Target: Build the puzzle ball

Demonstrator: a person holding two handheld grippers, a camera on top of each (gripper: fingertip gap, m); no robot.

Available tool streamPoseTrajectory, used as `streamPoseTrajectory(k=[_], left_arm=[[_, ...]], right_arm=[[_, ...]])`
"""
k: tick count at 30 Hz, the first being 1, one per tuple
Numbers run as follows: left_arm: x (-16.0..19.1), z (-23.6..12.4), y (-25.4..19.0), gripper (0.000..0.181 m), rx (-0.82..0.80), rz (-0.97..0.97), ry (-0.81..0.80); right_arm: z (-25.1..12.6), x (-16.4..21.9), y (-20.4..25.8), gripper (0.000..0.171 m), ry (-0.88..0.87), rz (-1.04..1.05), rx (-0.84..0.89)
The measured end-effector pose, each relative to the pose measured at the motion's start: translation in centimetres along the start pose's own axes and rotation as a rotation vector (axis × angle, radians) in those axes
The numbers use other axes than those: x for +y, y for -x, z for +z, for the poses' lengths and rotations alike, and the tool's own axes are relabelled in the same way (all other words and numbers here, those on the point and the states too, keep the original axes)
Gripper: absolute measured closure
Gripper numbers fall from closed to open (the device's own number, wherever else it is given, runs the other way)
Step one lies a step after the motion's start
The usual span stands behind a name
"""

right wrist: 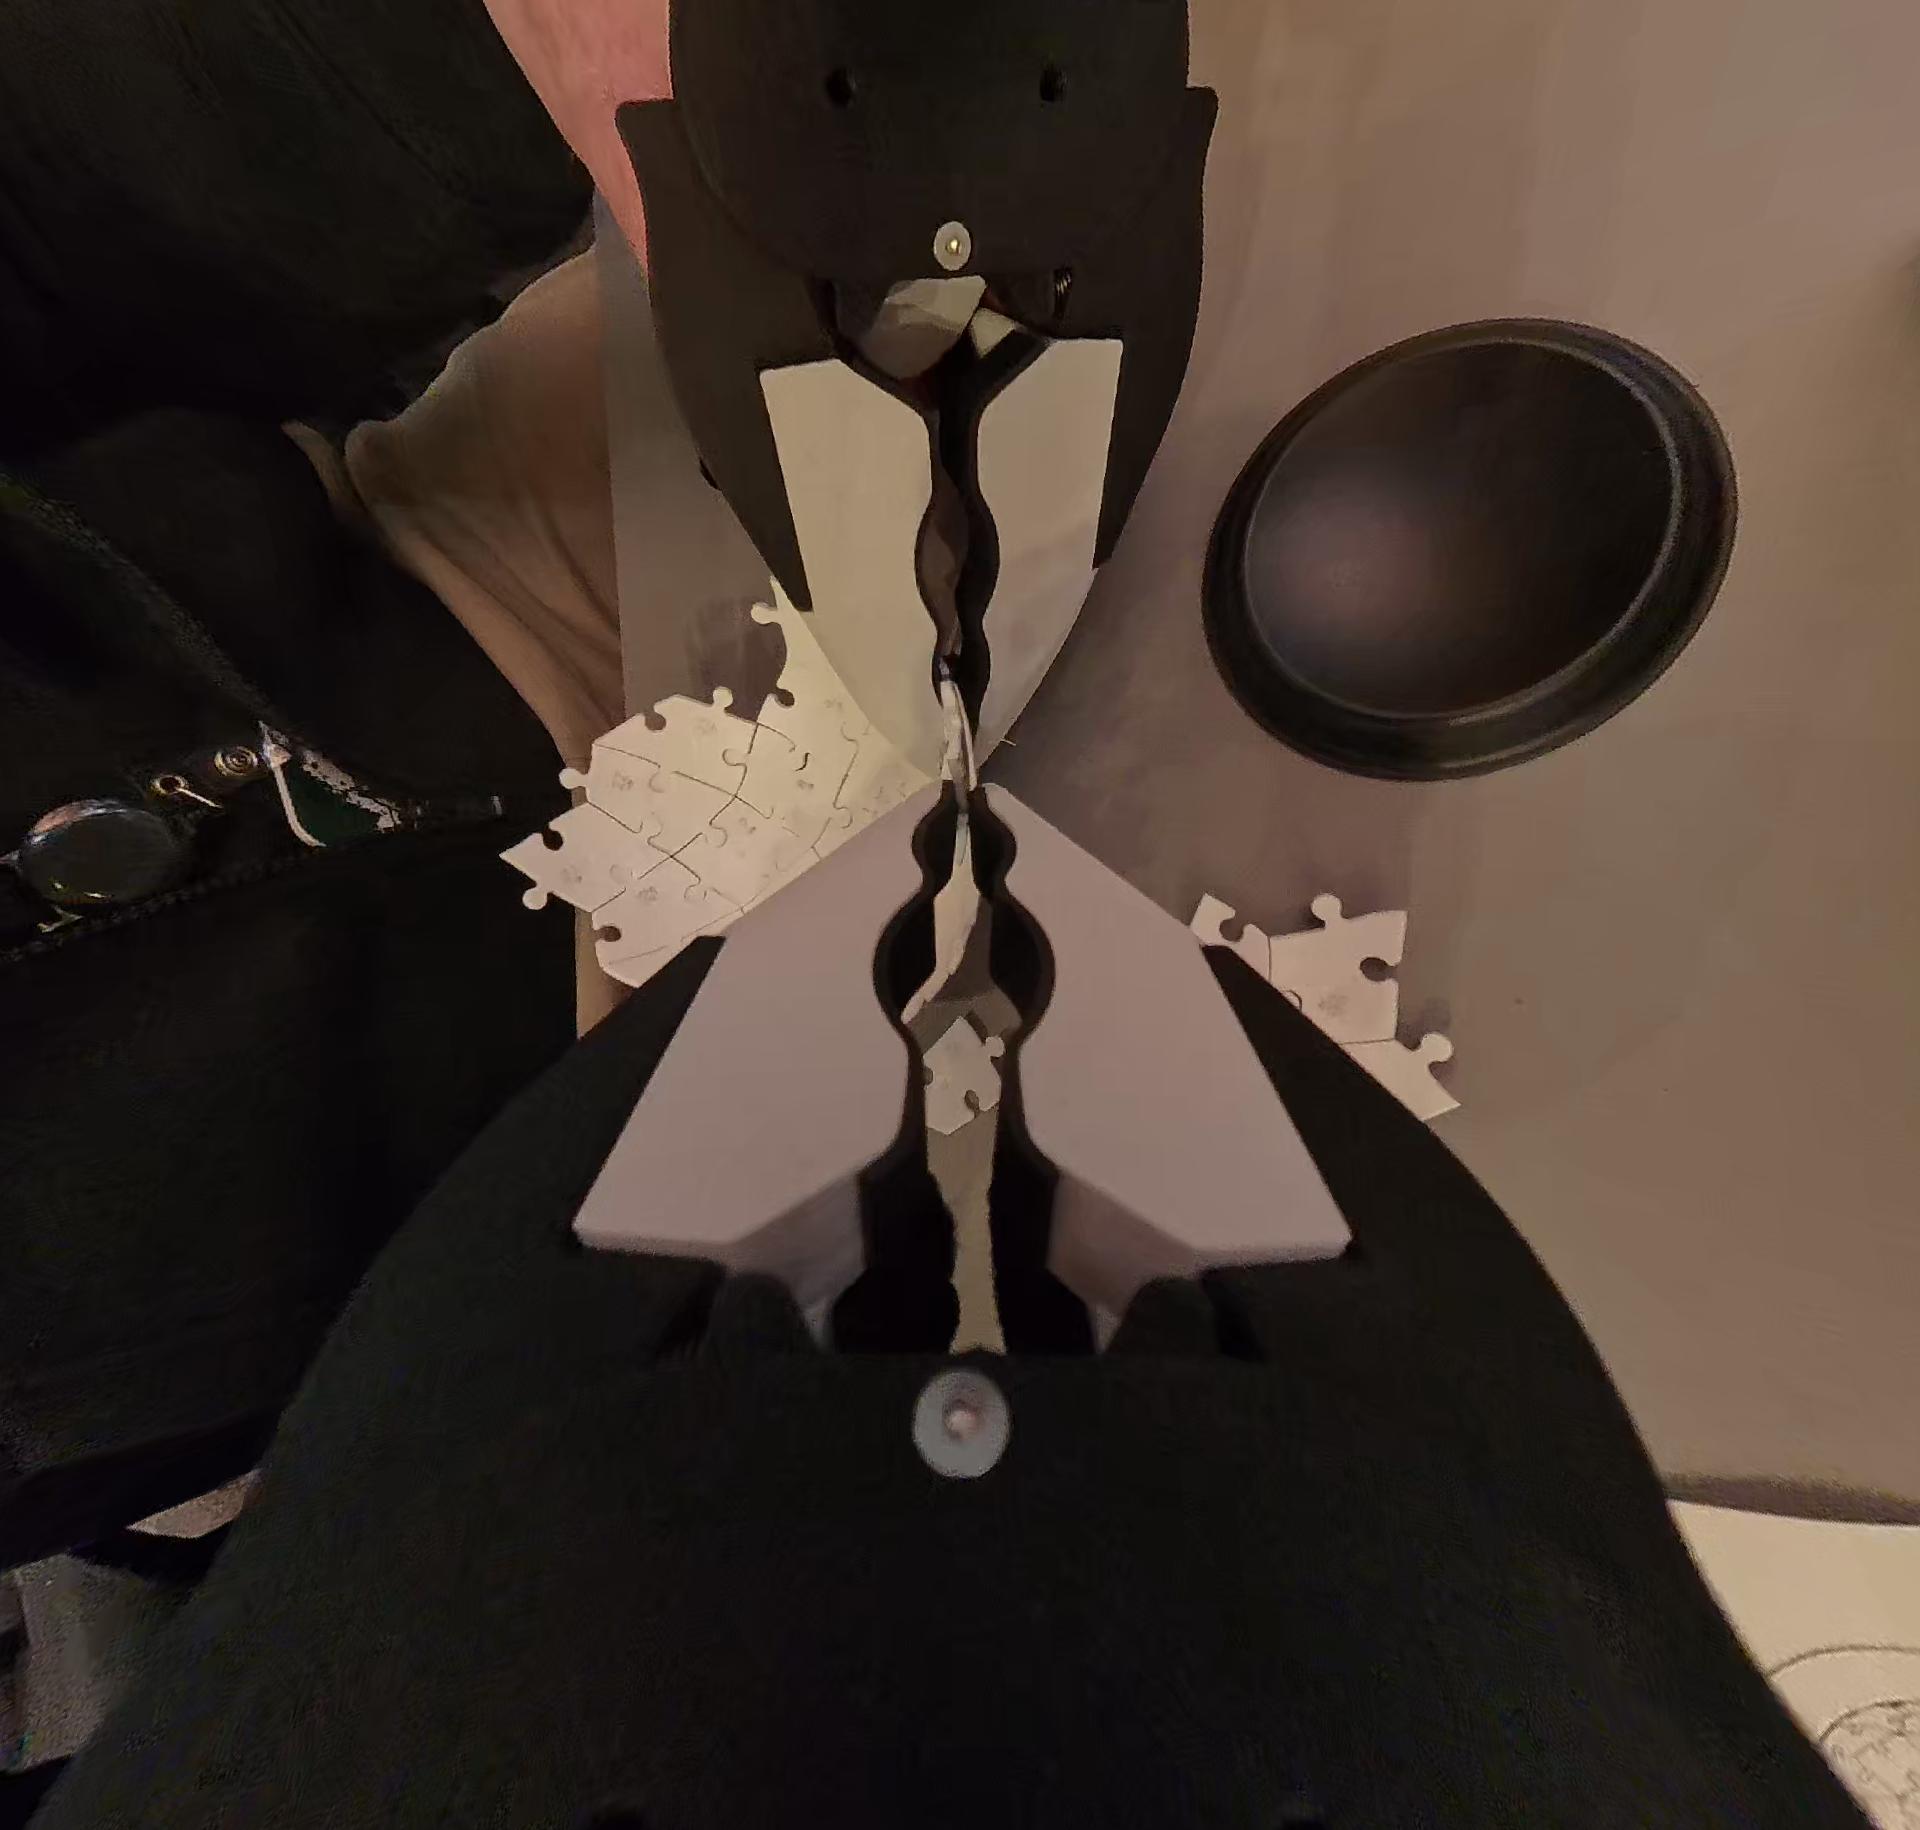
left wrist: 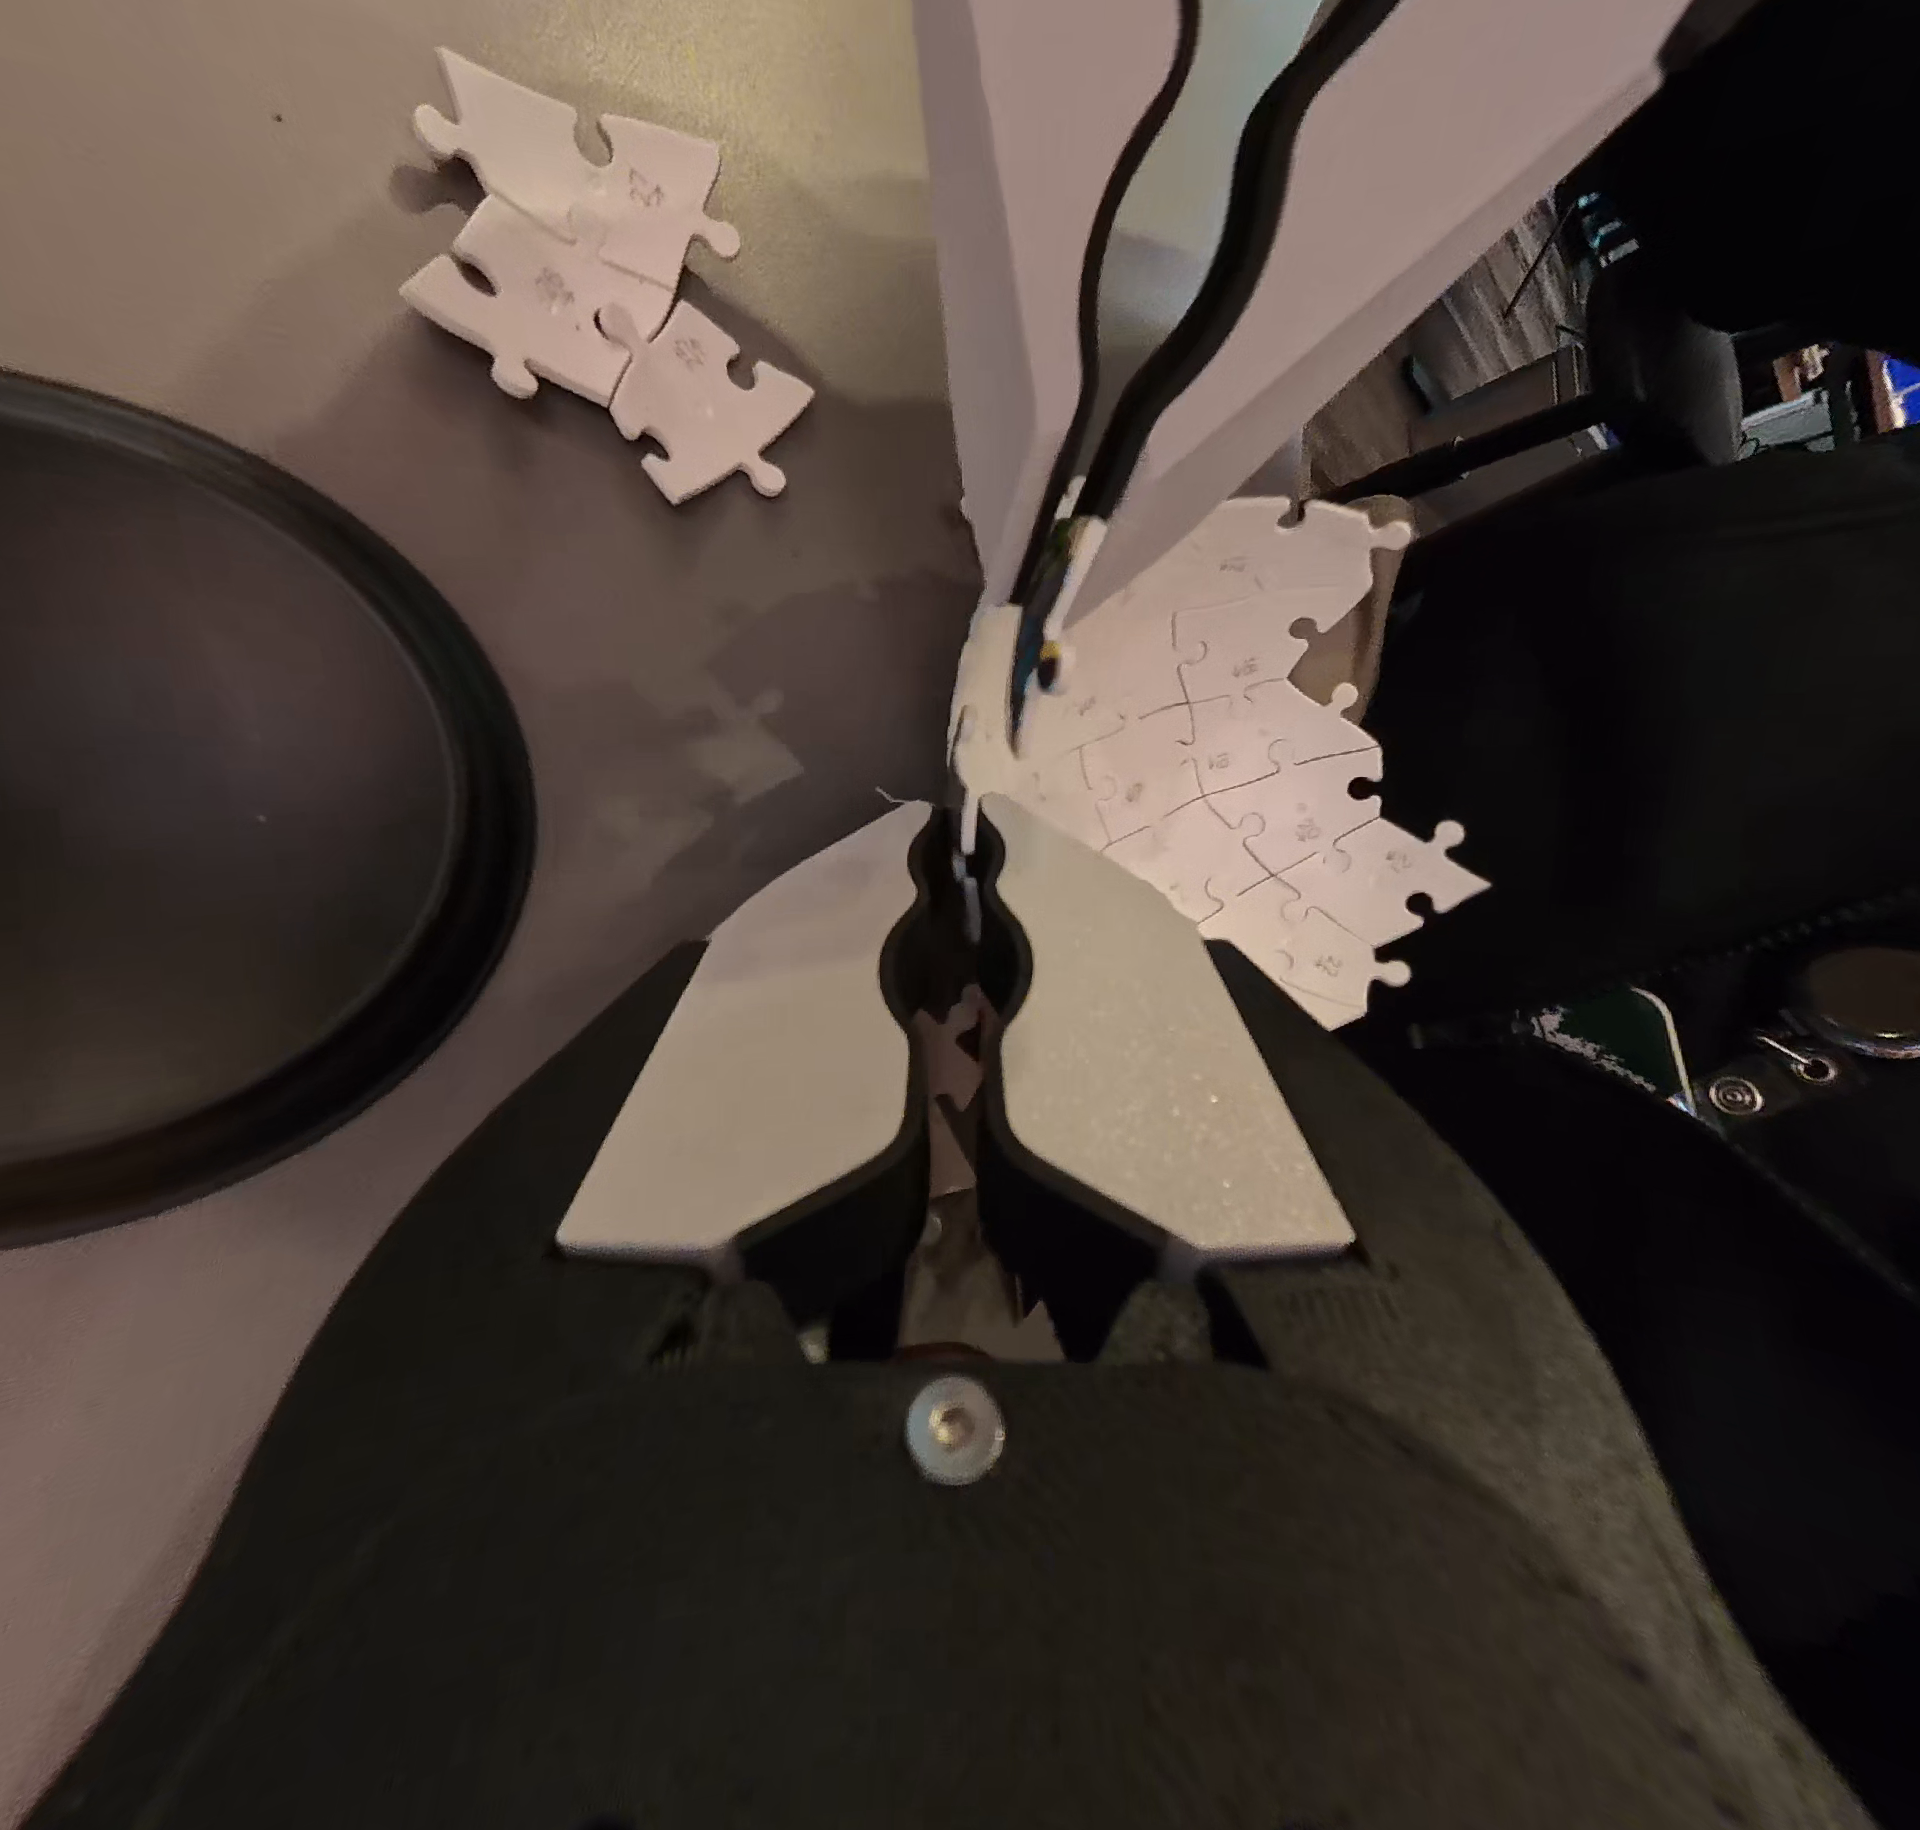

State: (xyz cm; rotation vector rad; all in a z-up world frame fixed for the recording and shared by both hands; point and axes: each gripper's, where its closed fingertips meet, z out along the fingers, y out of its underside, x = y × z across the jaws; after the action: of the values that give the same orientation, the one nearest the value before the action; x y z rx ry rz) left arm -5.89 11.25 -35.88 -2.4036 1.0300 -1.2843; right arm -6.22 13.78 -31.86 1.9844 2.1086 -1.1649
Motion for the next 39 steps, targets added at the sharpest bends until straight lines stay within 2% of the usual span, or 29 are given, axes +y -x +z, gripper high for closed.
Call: streamPoseTrajectory(k=[7, 9, 12, 15, 16, 20, 23, 26, 28, 30, 32, 33, 34, 36, 39], left_arm=[[-0.3, -0.2, 0.0, 0.179, 0.0, -0.009, 0.003], [-0.6, -0.2, -0.2, 0.171, 0.006, -0.003, -0.011], [-1.2, -0.8, -0.2, 0.147, -0.015, 0.002, -0.05], [-3.1, -2.3, -0.5, 0.14, -0.078, 0.053, -0.172], [-3.8, -2.8, -0.7, 0.142, -0.096, 0.071, -0.217], [-6.6, -4.8, -1.9, 0.171, -0.118, 0.141, -0.391], [-7.5, -5.5, -2.3, 0.177, -0.116, 0.167, -0.446], [-7.2, -5.4, -2.1, 0.179, -0.123, 0.145, -0.39], [-6.7, -5.4, -2.2, 0.179, -0.144, 0.158, -0.297], [-5.8, -5.1, -2.6, 0.179, -0.16, 0.187, -0.157], [-5.6, -5.0, -2.9, 0.179, -0.184, 0.22, -0.047], [-5.8, -5.1, -3.0, 0.179, -0.192, 0.228, -0.022], [-5.9, -5.3, -2.6, 0.179, -0.22, 0.231, 0.007], [-6.1, -5.8, -2.5, 0.179, -0.22, 0.254, 0.005], [-7.8, -7.1, -2.9, 0.176, -0.188, 0.22, -0.18]], right_arm=[[-0.4, 0.2, 0.0, 0.17, -0.01, 0.007, 0.001], [-0.6, 0.2, 0.0, 0.17, -0.021, 0.007, 0.002], [-1.2, -0.5, 0.1, 0.17, -0.092, 0.026, -0.012], [-2.1, -1.5, 0.1, 0.17, -0.217, 0.066, -0.035], [-2.6, -2.1, 0.1, 0.17, -0.275, 0.083, -0.051], [-4.3, -3.8, 0.1, 0.17, -0.488, 0.126, -0.081], [-5.2, -4.4, 0.4, 0.168, -0.587, 0.145, -0.099], [-5.4, -4.0, 0.3, 0.157, -0.547, 0.109, -0.033], [-6.1, -4.0, 0.7, 0.156, -0.501, 0.008, 0.056], [-6.1, -3.7, 0.8, 0.152, -0.377, -0.1, 0.169], [-5.1, -3.2, 1.3, 0.158, -0.229, -0.171, 0.197], [-4.7, -2.9, 1.3, 0.168, -0.172, -0.186, 0.205], [-4.6, -3.1, 1.2, 0.17, -0.16, -0.196, 0.215], [-4.8, -3.6, 1.1, 0.171, -0.198, -0.18, 0.209], [-6.1, -5.1, 1.3, 0.171, -0.42, -0.076, 0.142]])
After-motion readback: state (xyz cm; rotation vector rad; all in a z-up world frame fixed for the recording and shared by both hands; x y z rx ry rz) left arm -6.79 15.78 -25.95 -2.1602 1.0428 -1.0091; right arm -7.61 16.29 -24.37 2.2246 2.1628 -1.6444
